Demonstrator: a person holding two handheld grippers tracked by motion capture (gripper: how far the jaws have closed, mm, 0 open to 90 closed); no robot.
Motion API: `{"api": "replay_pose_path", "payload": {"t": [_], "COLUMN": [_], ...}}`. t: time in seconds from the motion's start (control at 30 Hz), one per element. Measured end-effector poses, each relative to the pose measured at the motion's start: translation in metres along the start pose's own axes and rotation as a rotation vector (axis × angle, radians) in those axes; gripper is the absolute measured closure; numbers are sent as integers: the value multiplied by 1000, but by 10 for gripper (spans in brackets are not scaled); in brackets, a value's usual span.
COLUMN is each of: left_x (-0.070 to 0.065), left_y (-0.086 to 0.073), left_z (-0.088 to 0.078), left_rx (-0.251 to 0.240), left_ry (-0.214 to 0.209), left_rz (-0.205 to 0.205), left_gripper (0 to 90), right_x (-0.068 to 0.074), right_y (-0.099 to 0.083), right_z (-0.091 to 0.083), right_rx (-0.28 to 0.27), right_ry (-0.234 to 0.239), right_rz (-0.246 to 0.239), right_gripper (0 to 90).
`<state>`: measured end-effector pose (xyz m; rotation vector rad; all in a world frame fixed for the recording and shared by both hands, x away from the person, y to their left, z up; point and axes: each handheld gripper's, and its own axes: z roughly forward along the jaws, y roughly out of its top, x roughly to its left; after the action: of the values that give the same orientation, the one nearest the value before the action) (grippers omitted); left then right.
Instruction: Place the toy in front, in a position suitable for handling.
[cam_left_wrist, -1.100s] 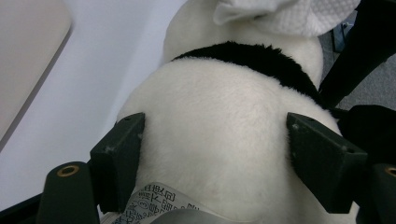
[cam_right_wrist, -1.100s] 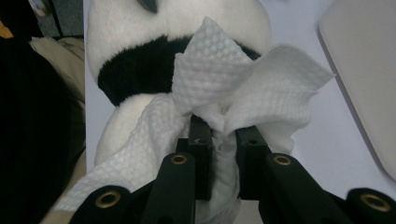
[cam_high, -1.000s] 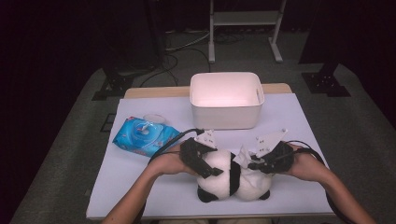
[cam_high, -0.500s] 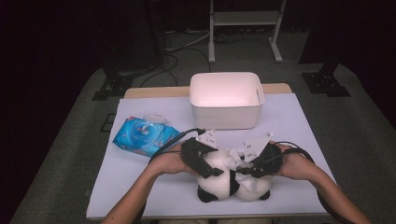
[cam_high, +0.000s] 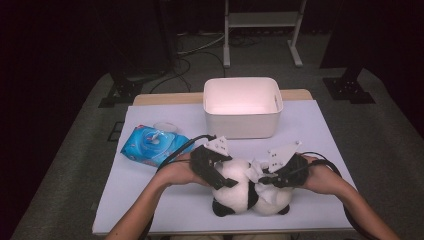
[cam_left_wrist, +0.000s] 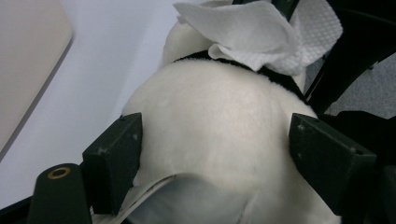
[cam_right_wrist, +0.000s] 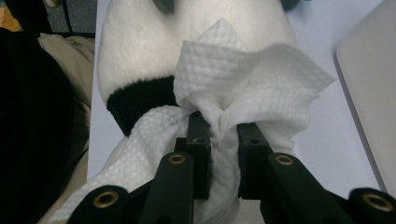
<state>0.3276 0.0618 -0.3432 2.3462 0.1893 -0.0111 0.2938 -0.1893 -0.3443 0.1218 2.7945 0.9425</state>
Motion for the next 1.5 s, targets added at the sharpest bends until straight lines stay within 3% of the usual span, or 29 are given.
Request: {"api": "replay_pose_path", "payload": {"t": [0.13,0.23,0.37,0.57,0.93,1.1,1.27,1.5], "left_x": [1,2,4,8,9,9,4,2], "left_y": [-4,-8,-13,-21,-22,-26,-26,-27], "left_z": [-9,-13,-8,-4,-2,-1,-2,-2], "left_rx": [-9,-31,-5,-48,-30,-47,-52,-42], "left_ry": [-8,-20,-33,-48,-33,-30,-33,-23], "left_rz": [-9,-17,-2,-33,-28,-45,-33,-23], "left_gripper": [200,296,364,387,394,394,396,397], "right_x": [-2,-5,-5,0,4,-5,-18,-24], "right_y": [-8,-14,-14,-1,33,38,38,23], "right_z": [-5,-7,-6,-2,16,16,13,15], "right_rx": [-10,-23,-32,-34,-47,-52,-52,-33], "right_ry": [-8,-17,-18,-8,47,54,29,34], "right_rz": [22,41,46,21,-47,-31,-8,43], "right_gripper": [782,782,783,783,784,786,785,785]}}
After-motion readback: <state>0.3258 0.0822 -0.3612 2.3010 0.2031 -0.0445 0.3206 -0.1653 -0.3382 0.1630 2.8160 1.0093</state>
